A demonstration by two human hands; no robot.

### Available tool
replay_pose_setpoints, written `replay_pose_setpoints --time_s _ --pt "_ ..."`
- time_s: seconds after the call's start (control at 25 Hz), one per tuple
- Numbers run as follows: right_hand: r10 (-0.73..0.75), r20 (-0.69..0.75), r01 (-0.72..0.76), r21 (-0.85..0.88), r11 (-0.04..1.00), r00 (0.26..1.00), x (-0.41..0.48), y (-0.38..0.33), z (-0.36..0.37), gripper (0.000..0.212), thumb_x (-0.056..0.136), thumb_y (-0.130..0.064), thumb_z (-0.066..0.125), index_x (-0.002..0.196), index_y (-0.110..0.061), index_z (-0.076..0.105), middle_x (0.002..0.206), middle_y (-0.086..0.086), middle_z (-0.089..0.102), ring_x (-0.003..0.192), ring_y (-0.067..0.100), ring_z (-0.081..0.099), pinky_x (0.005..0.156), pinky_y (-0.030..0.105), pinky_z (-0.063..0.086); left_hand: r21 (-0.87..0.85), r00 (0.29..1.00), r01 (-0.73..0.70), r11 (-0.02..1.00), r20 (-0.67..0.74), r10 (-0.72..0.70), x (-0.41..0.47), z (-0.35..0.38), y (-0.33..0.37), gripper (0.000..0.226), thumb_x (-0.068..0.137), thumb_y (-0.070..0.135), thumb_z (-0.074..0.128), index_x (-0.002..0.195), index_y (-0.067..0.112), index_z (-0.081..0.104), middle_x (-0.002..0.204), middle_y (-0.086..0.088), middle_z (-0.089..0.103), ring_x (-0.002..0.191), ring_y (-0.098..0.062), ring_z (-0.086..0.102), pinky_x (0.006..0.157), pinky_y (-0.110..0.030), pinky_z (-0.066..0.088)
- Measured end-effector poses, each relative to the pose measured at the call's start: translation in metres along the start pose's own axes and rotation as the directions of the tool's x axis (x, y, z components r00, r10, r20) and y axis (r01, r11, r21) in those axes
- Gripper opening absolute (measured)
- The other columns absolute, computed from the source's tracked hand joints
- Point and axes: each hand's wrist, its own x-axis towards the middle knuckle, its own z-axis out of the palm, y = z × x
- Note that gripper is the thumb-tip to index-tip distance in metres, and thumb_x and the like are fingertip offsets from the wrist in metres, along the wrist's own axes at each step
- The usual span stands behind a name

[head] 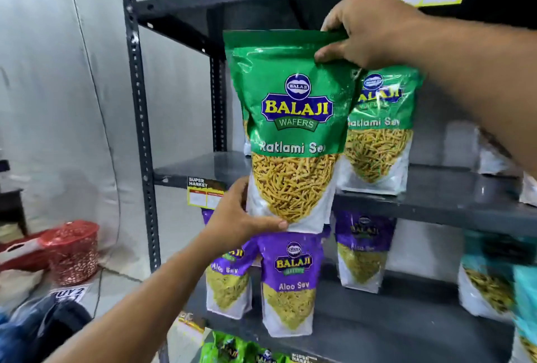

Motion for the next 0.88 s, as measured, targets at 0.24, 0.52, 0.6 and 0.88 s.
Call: replay_pose_setpoints --time_s 0.24,0.52,0.6,0.88 --pt "0.046 -0.134 -0.054 -0.063 0.997 0.99 0.076 -0.01 0.017 0.037 0.078 -0.04 0.068 0.104 -0.013 0.068 0.104 0.02 0.069 0.095 0.038 0.06 0.084 0.042 0.051 0.208 0.995 -0.099 0.973 -0.008 0.103 0.101 -0.057 -0.006 0.088 0.035 0.052 0.095 0.106 0.016 0.058 0.107 -0.013 0.073 0.103 -0.032 0.069 0.094 -0.055 0.053" --pt "0.138 -0.026 -0.14 -0.117 0.983 0.99 0.116 -0.008 0.08 0.032 0.076 -0.04 0.071 0.104 -0.025 0.067 0.113 0.017 0.066 0.101 0.039 0.061 0.082 0.042 0.048 0.308 0.975 -0.101 0.946 0.221 0.033 0.154 -0.063 -0.038 0.071 0.053 0.04 0.093 0.112 0.03 0.055 0.107 0.016 0.071 0.101 0.007 0.065 0.101 -0.028 0.048" --pt "0.161 -0.023 -0.163 -0.144 0.976 0.987 0.118 -0.008 0.094 0.034 0.077 -0.04 0.069 0.108 -0.027 0.065 0.115 0.017 0.064 0.101 0.04 0.061 0.081 0.042 0.048 0.322 0.963 -0.121 0.939 0.269 0.031 0.159 -0.062 -0.045 0.073 0.055 0.045 0.091 0.117 0.029 0.056 0.112 0.015 0.071 0.106 0.005 0.063 0.104 -0.029 0.046" --pt "0.192 -0.306 -0.092 0.313 0.945 0.932 0.018 -0.044 0.139 0.04 0.082 -0.015 0.059 0.122 -0.014 0.054 0.117 0.012 0.058 0.106 0.024 0.054 0.095 0.04 0.045 0.226 0.96 -0.151 0.962 0.264 0.089 0.161 -0.066 -0.049 0.088 0.045 0.041 0.095 0.121 0.031 0.052 0.122 0.013 0.068 0.117 -0.001 0.061 0.107 -0.029 0.042"
